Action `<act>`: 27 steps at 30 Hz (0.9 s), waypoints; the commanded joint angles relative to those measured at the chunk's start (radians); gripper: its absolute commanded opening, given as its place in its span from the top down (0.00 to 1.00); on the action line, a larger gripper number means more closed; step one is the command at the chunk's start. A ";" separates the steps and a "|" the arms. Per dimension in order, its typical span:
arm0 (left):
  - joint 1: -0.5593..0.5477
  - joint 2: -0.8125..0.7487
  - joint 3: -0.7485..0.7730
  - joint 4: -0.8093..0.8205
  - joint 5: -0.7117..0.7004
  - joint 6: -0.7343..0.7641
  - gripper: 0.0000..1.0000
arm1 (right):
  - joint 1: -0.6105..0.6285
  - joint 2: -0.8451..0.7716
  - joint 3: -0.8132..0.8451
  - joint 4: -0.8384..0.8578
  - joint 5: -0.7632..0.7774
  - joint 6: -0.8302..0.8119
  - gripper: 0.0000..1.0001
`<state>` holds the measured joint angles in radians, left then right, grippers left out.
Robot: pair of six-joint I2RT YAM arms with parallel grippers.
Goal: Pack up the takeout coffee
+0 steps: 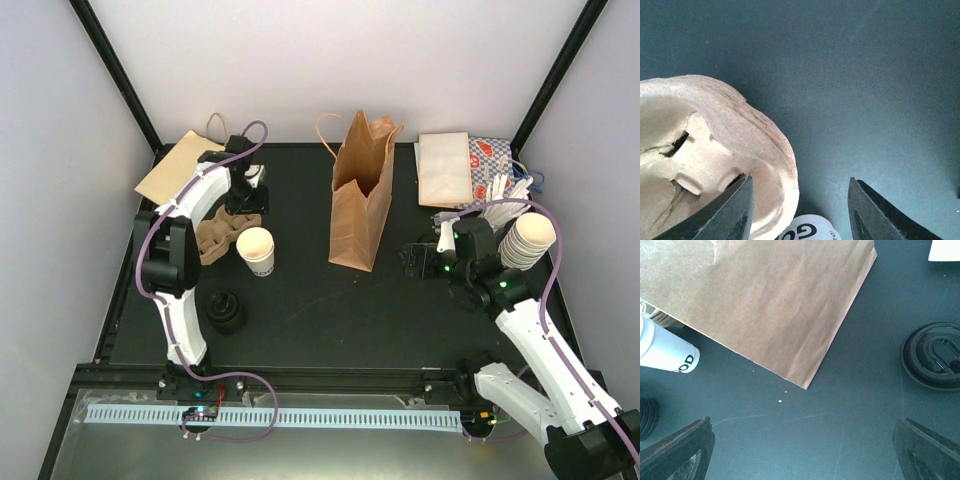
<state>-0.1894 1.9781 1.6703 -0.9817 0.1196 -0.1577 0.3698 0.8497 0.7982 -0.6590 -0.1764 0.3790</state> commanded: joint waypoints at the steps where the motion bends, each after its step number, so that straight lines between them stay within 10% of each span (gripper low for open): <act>1: -0.003 0.009 0.018 -0.052 -0.024 -0.009 0.47 | 0.005 0.003 0.017 0.001 -0.003 -0.009 0.00; 27: -0.024 0.001 -0.022 -0.041 -0.100 -0.014 0.63 | 0.005 0.002 0.006 0.005 -0.007 0.001 0.00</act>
<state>-0.2054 1.9450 1.5959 -1.0008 0.0650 -0.1726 0.3698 0.8585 0.7982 -0.6586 -0.1829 0.3794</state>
